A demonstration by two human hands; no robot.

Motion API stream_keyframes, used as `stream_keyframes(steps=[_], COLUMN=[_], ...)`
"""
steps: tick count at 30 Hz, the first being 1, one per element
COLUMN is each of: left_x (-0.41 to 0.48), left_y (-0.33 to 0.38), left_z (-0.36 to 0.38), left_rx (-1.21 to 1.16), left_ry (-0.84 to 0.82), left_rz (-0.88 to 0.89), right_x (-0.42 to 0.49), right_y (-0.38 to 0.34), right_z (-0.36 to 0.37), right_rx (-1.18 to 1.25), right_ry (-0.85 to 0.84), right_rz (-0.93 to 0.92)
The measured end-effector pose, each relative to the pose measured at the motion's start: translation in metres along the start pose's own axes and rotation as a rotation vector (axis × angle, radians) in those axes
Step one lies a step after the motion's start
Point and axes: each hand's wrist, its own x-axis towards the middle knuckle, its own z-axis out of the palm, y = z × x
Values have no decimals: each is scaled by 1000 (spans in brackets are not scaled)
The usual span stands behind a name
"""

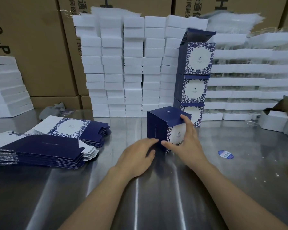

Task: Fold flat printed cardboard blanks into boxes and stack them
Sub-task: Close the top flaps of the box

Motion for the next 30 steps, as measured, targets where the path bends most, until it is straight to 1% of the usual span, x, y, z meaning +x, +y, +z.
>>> stream_keyframes(steps=[2, 6, 8, 11, 14, 15, 18, 24, 26, 28, 30], left_x=[3, 4, 2, 1, 0, 1, 4, 8, 10, 12, 15], left_y=[0, 4, 4, 8, 15, 16, 15, 12, 12, 14, 14], left_z=[6, 7, 8, 5, -2, -4, -7, -5, -1, 2, 4], left_rx=[37, 38, 40, -11, -136, -153, -199, -289, -370, -448, -397], left_ry=[-57, -66, -51, 66, 262, 300, 322, 344, 347, 363, 402], left_rz=[-20, -11, -4, -46, -24, -12, -5, -14, -5, -45, -83], right_x=[0, -2, -2, -3, -7, -9, -14, -13, -13, -12, -10], right_y=[0, -2, -5, -10, -16, -19, -22, -24, -23, -19, -14], right_z=[4, 3, 0, -2, 1, 4, 10, 11, 11, 9, 4], right_rx=[-1, -67, -113, -163, -217, -223, -206, -228, -216, -176, -134], right_ry=[19, 87, 92, 65, 16, 4, -9, -13, -16, -43, -100], right_rz=[20, 71, 104, 137, 87, 66, 36, 56, 62, 44, -10])
